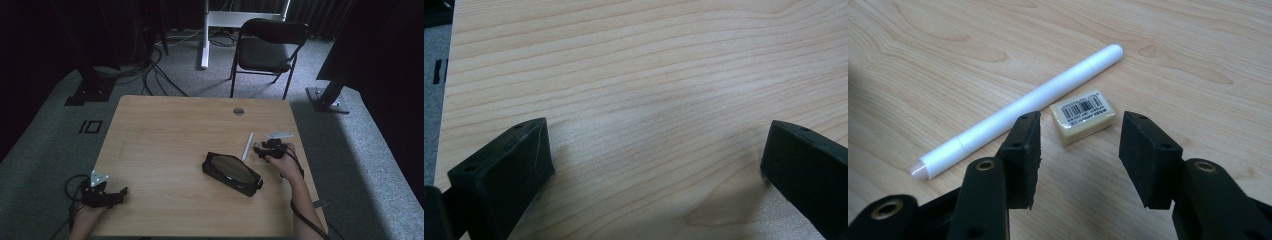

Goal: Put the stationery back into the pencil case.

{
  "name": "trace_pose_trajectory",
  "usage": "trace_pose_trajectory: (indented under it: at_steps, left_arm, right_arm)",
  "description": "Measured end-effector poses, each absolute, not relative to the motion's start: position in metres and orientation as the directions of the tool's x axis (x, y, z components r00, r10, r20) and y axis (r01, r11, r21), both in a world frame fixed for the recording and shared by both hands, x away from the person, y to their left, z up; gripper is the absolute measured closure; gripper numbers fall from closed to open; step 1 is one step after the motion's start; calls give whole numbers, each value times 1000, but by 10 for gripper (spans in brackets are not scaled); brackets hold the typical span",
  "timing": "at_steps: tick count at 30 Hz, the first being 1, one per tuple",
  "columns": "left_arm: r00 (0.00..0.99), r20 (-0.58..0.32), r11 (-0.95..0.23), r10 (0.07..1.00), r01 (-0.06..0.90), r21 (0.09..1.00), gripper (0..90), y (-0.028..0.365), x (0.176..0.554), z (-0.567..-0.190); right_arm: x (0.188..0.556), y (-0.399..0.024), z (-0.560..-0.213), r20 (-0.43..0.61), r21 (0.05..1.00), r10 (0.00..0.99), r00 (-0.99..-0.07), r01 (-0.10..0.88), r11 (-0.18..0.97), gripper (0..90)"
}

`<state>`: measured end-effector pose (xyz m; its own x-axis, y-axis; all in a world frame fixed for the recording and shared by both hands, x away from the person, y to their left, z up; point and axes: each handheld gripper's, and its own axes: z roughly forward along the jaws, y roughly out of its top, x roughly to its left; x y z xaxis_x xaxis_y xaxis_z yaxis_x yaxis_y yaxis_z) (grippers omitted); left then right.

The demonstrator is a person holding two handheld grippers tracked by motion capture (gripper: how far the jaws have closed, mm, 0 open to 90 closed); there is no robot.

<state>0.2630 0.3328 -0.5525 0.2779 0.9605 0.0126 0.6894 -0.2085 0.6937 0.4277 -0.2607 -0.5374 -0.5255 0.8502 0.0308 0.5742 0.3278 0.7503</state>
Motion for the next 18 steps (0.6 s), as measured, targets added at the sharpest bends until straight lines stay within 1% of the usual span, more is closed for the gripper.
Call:
trace_pose_trajectory:
  at_steps: [8,18]
  left_arm:
    - [278,13,-209,961,689,694,3,333,263,-553]
    - [278,13,-209,961,689,694,3,333,263,-553]
  right_arm:
    - [436,-258,-541,16,736,837,-546,574,360,470]
    - [443,-255,-544,-16,722,832,-555,569,394,466]
